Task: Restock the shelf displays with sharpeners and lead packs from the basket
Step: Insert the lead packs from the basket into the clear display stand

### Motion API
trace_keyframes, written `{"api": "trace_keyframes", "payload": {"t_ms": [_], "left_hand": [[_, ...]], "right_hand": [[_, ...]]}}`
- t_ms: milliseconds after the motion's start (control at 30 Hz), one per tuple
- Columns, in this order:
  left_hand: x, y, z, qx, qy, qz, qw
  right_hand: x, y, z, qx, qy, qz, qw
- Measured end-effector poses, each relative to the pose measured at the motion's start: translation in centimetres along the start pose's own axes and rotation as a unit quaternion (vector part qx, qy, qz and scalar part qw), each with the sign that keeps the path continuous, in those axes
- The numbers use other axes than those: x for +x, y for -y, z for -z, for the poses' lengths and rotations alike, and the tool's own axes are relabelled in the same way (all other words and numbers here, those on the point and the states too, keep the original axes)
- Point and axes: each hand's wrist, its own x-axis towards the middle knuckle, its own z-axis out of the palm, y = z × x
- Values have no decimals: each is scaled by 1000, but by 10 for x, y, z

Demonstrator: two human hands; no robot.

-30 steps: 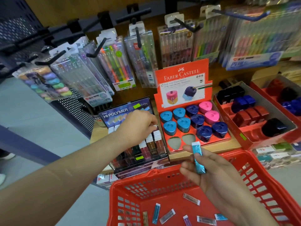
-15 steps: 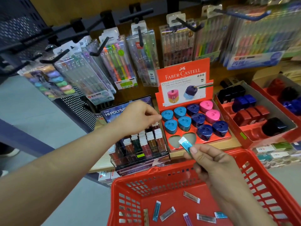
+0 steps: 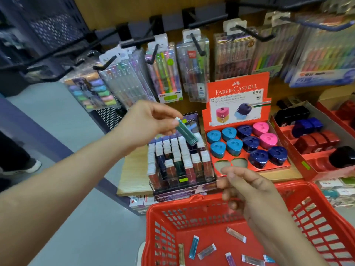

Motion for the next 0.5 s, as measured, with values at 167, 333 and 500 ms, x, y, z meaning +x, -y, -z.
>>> {"api": "trace_keyframes", "payload": {"t_ms": [167,333,500], "left_hand": [[2,26,23,105,-52,-11,993],[-5,46,3,164,-6,-7,986],[-11,56,-19,250,3,-45,967]], "right_hand": [[9,-7,3,-55,-20,-2,998],[19,-18,1,-101,-16,2,995],[27,-34,-6,-176,15,22,984]]}}
